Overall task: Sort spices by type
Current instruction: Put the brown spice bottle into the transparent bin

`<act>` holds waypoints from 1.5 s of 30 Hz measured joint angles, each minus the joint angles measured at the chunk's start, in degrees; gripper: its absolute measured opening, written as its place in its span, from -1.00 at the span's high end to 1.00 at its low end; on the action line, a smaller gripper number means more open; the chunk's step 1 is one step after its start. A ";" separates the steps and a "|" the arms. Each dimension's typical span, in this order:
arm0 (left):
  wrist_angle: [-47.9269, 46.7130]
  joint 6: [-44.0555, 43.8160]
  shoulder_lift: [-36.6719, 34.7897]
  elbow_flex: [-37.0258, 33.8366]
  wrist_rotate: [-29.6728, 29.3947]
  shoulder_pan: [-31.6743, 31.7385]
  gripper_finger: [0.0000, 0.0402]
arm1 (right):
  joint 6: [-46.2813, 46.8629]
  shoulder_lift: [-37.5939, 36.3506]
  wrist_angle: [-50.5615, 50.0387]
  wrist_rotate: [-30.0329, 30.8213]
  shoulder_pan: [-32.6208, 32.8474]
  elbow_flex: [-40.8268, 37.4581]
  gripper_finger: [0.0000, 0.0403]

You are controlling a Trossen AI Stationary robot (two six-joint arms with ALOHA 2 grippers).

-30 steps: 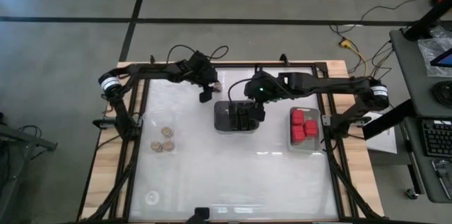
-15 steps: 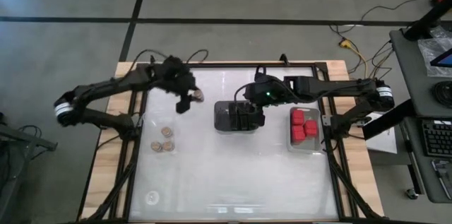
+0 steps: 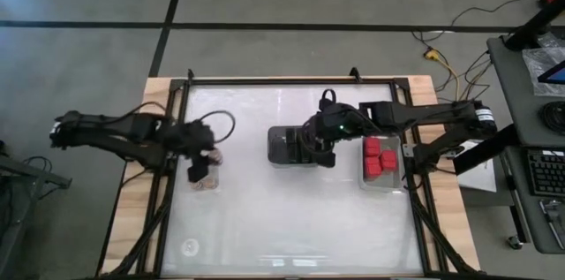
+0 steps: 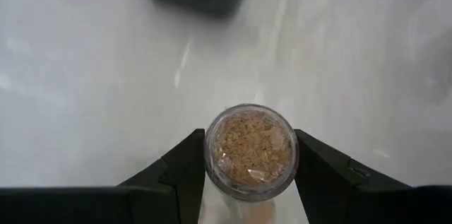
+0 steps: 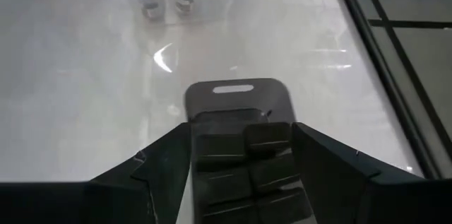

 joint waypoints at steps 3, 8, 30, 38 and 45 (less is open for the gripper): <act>-6.88 -7.77 -0.88 0.00 -0.28 -3.94 0.19 | 1.23 -0.04 -0.81 0.01 1.70 0.00 -0.12; -14.39 -15.62 -0.84 -0.16 -1.67 -6.10 0.19 | 3.22 0.14 -1.00 1.45 5.72 -0.31 -0.09; -16.11 -26.35 3.64 -7.05 -4.77 -5.93 0.19 | 8.70 0.19 -3.86 10.63 17.45 -1.62 -0.09; -13.22 -28.28 6.46 -11.01 -4.68 -5.95 0.19 | 10.78 0.19 -4.70 13.33 20.54 -2.14 -0.09; -12.33 -29.47 10.04 -11.88 -5.78 -5.92 0.19 | 10.99 0.19 -4.74 14.09 22.51 -2.14 -0.09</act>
